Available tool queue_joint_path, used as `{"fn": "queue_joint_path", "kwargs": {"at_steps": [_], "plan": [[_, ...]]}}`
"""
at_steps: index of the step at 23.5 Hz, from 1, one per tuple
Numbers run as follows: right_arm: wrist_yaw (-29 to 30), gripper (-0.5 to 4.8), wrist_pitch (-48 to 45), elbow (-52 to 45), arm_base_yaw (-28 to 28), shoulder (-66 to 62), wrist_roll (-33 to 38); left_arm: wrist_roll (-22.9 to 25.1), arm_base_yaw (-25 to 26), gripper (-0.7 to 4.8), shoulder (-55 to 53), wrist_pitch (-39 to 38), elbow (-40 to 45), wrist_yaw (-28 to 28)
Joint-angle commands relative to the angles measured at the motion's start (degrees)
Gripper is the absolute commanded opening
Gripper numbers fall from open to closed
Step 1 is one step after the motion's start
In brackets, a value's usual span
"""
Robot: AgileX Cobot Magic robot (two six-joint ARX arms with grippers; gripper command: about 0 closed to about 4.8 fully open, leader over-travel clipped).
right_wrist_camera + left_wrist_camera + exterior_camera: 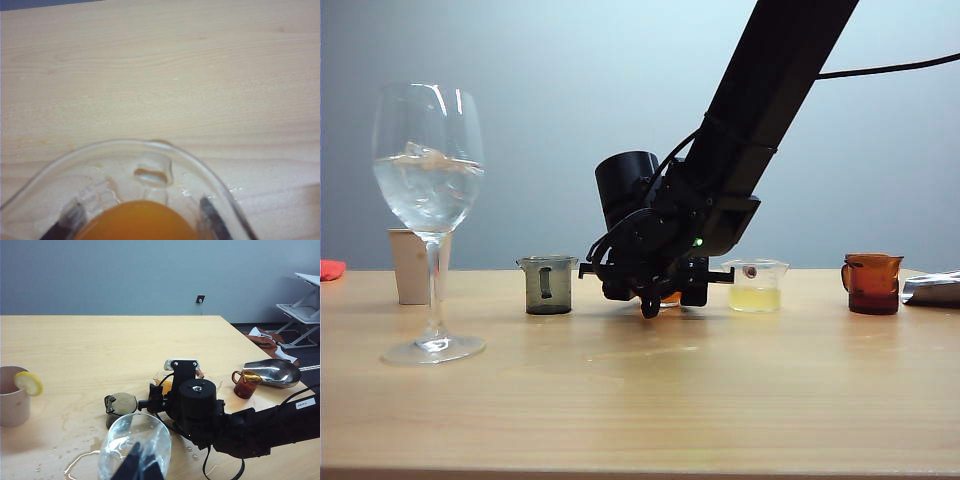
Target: Pick up the second measuring cup from the left, pour the orange juice inside into the goblet, and finally put the measuring cup back in its original place.
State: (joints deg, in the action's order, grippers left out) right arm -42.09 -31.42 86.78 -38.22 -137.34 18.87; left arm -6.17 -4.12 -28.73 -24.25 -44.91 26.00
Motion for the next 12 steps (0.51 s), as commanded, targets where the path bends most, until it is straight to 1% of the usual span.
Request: {"fn": "queue_joint_path", "kwargs": {"at_steps": [1,12], "plan": [[1.6,-0.05,-0.6,0.3,-0.2,0.2,-1.6,0.2,0.0,-0.06,0.0,0.7,-0.2,0.4],[2.0,-0.05,-0.5,0.3,-2.0,4.0,-7.6,0.2,0.0,-0.06,0.0,0.7,-0.1,0.2]]}}
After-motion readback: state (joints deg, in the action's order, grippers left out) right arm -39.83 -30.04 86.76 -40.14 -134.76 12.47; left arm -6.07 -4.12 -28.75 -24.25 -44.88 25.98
